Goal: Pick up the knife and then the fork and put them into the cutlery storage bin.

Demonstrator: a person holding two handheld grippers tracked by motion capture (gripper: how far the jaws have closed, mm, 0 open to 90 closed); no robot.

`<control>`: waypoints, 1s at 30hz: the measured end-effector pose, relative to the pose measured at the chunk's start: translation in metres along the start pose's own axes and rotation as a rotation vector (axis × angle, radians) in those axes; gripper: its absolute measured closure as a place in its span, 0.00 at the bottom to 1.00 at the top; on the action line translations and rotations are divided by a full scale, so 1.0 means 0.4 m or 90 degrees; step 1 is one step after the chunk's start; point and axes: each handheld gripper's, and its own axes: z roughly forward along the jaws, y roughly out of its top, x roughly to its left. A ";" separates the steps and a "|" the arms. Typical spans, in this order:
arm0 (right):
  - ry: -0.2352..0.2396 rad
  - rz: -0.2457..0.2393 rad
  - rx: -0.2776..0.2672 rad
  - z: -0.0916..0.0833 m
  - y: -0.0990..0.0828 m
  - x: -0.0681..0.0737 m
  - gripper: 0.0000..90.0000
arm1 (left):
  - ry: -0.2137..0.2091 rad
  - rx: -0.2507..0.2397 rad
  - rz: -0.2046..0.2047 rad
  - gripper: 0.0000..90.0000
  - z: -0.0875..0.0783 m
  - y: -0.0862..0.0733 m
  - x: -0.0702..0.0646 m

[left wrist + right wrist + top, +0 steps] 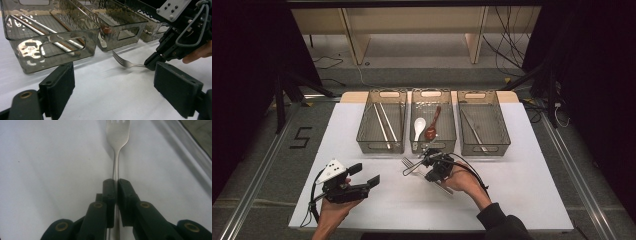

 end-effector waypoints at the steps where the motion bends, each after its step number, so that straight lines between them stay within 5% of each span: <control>1: -0.001 0.004 -0.002 -0.002 0.000 -0.001 0.94 | 0.000 -0.002 -0.001 0.19 0.000 0.000 0.000; 15: 0.008 0.021 -0.055 -0.077 -0.005 -0.021 0.94 | 0.000 0.001 0.000 0.19 0.000 0.000 0.001; 30: -0.025 0.080 -0.146 -0.211 -0.026 -0.118 0.94 | 0.001 -0.004 -0.004 0.19 0.000 0.000 0.001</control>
